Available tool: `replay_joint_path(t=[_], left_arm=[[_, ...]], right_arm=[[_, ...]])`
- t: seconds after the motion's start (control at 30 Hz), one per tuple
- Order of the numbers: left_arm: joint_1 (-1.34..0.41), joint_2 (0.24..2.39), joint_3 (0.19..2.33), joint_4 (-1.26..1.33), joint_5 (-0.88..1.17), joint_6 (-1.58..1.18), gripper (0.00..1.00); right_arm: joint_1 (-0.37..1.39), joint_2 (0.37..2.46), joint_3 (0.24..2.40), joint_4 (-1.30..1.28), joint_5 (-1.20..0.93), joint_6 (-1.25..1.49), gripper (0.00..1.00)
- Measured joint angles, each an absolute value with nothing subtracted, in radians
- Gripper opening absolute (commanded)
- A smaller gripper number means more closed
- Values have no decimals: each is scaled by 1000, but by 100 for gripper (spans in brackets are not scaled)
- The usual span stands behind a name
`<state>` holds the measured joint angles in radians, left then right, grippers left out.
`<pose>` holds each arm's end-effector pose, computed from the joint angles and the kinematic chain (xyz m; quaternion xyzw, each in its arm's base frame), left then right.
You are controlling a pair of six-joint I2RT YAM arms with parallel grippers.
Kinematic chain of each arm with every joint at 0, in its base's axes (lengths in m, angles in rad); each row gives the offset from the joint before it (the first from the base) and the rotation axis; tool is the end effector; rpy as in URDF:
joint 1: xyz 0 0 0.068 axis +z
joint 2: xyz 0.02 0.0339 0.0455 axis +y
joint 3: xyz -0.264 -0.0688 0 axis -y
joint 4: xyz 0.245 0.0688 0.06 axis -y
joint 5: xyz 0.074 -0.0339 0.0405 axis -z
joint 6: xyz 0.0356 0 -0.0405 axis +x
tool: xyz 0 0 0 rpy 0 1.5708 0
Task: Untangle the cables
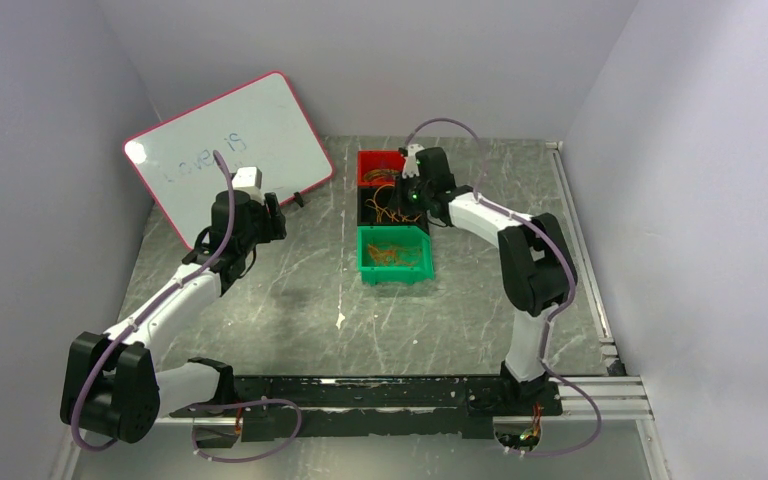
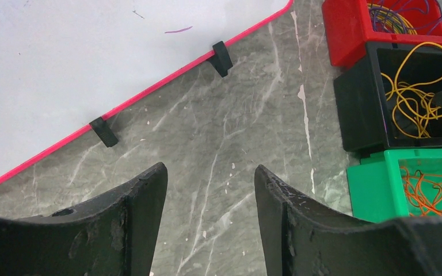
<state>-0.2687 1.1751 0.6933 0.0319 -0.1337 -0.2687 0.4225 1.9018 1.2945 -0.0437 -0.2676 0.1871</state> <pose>0.2534 -0.0649 0.2492 -0.0355 0.8451 -0.0863 0.5264 0.3860 0.1838 0.2070 -0.1631 0.8750 0.2460 0.3837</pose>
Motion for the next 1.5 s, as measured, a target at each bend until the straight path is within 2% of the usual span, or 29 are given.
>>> replay_joint_path(t=[0.47, 0.6, 0.77, 1.0, 1.1, 1.23, 1.5], left_arm=[[-269, 1175, 701, 25, -125, -270, 63], [-269, 1172, 708, 16, -125, -269, 64], [-269, 1145, 723, -4, -124, -268, 64], [-269, 1088, 749, -52, -115, -268, 65], [-269, 1061, 758, -89, -108, -270, 65], [-269, 1016, 763, -131, -101, -281, 65], [-269, 934, 778, -206, -75, -304, 65]], right_arm=[[456, 2062, 1411, -131, -263, 133, 18], [458, 2073, 1433, -151, -264, 122, 27], [458, 2060, 1433, -171, -258, 117, 37], [458, 1962, 1432, -208, -243, 111, 45], [458, 1911, 1428, -218, -240, 111, 51], [458, 1862, 1409, -239, -239, 108, 55], [458, 1811, 1383, -322, -217, 84, 55]])
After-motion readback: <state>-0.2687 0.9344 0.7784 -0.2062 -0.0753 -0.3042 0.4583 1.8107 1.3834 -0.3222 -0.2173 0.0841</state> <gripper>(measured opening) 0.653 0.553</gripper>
